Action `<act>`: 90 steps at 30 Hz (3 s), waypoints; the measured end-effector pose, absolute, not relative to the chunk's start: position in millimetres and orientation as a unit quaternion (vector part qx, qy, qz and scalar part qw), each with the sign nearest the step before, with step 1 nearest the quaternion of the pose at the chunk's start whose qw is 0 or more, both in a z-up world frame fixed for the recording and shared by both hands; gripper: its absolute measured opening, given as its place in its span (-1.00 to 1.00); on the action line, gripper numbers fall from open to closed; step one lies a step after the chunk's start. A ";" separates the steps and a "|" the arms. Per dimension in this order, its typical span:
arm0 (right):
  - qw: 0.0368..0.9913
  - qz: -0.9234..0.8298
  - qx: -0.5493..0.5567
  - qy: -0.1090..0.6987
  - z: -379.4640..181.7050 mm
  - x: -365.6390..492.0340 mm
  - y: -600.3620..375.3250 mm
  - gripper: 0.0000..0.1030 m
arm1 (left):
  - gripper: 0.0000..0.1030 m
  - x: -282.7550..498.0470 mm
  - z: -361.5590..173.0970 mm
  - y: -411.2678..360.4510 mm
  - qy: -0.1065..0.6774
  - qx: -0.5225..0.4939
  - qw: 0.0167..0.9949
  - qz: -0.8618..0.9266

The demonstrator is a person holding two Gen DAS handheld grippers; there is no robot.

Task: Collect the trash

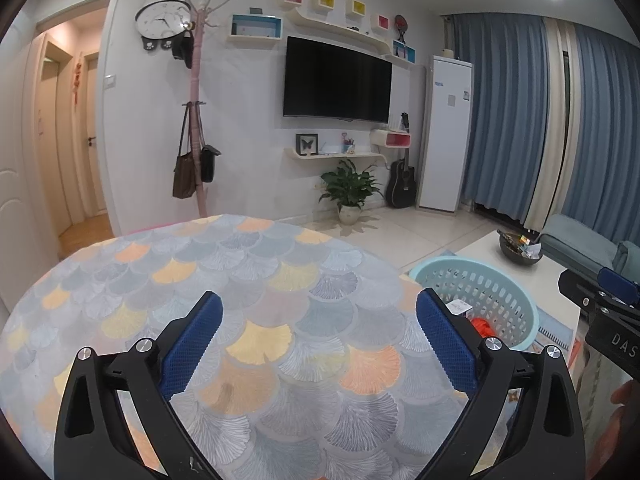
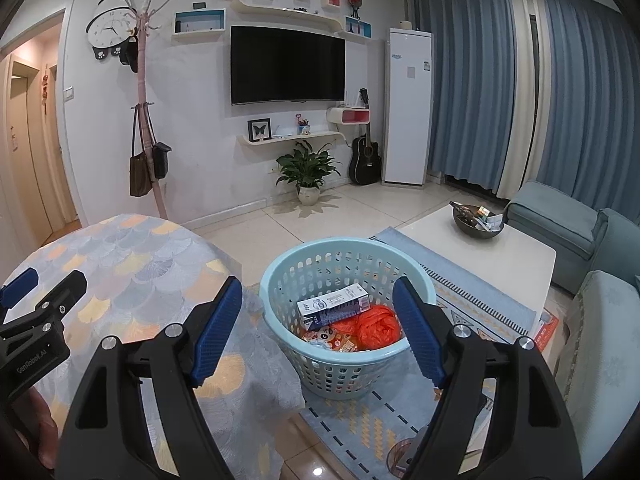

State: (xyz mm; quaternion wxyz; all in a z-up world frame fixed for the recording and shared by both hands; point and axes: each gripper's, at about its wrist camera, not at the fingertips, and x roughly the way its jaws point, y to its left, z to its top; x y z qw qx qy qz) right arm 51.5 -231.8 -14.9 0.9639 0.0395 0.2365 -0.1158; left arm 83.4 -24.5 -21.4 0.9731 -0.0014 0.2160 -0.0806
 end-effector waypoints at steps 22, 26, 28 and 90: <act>0.964 -0.107 0.044 0.241 -17.5 54.5 -236.3 0.43 | 0.85 81.8 -19.5 -27.6 0.219 -0.007 0.972 -0.080; 0.963 -0.107 0.046 0.243 -19.3 54.5 -236.6 0.43 | 0.85 81.8 -19.5 -27.7 0.219 -0.008 0.972 -0.080; 0.963 -0.106 0.048 0.244 -20.2 54.3 -236.6 0.43 | 0.85 81.8 -19.4 -27.6 0.220 -0.008 0.972 -0.080; 0.970 -0.082 0.037 0.226 23.5 58.5 -211.0 0.43 | 0.85 67.5 22.6 7.5 0.215 -0.013 0.977 0.002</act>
